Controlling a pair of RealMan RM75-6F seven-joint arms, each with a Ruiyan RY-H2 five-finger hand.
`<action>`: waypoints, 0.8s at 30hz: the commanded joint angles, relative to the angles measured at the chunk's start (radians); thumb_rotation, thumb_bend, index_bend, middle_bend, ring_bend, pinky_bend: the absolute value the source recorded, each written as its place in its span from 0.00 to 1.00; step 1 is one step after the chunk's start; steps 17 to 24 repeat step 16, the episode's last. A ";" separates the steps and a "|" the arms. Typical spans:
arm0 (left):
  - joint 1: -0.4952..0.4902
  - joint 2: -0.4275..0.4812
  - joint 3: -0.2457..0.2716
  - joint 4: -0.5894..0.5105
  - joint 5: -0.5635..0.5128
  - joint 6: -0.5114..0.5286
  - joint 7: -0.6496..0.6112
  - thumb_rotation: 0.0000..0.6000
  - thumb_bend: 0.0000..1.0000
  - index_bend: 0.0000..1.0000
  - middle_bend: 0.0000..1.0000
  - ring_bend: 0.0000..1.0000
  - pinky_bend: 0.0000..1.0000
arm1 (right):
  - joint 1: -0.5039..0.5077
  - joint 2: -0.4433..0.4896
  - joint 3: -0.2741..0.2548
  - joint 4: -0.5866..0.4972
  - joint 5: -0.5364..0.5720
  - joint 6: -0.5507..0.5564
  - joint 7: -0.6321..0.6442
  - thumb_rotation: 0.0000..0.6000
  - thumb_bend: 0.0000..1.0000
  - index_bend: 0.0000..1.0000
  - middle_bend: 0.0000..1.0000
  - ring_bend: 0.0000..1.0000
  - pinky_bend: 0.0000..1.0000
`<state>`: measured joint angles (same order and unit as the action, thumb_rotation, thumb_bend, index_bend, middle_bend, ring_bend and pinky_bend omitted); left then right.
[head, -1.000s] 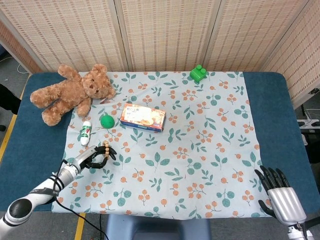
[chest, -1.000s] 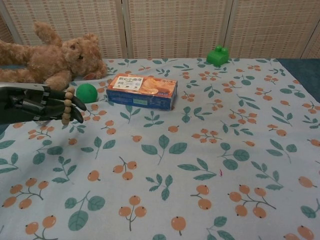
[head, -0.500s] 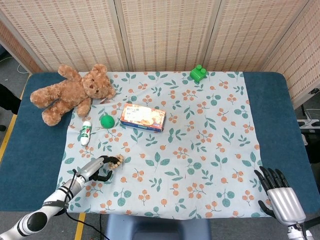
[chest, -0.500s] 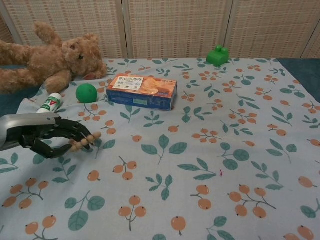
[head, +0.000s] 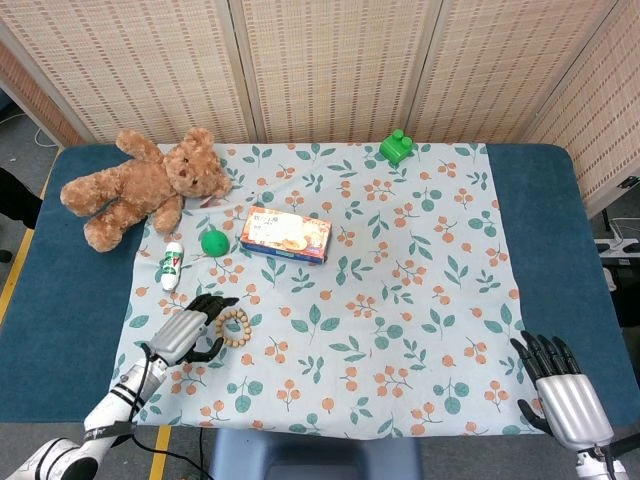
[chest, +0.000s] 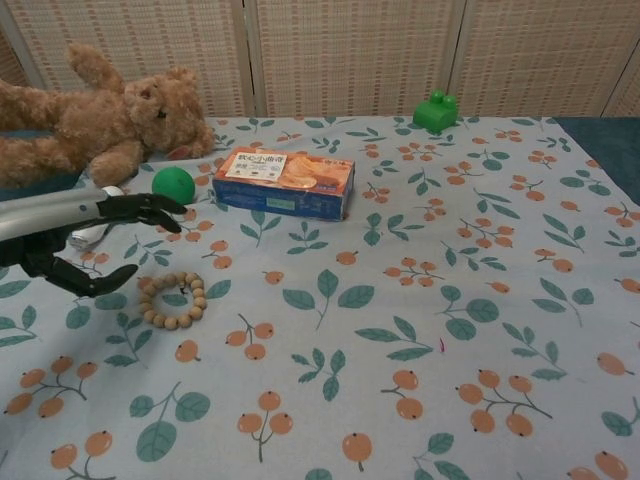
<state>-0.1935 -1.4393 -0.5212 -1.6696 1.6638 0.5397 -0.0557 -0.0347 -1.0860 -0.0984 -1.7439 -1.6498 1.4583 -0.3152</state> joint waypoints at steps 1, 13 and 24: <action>0.068 0.157 0.184 -0.003 0.324 0.428 -0.110 1.00 0.54 0.00 0.03 0.01 0.06 | -0.008 -0.007 0.006 0.009 -0.014 0.026 0.002 1.00 0.24 0.00 0.00 0.00 0.00; 0.328 0.221 0.413 0.202 0.423 1.010 0.081 0.99 0.49 0.00 0.00 0.00 0.04 | -0.020 -0.078 0.054 0.124 -0.104 0.175 0.087 1.00 0.24 0.00 0.00 0.00 0.00; 0.319 0.232 0.434 0.202 0.375 0.989 0.080 1.00 0.49 0.00 0.00 0.00 0.04 | -0.019 -0.076 0.048 0.116 -0.088 0.150 0.072 1.00 0.24 0.00 0.00 0.00 0.00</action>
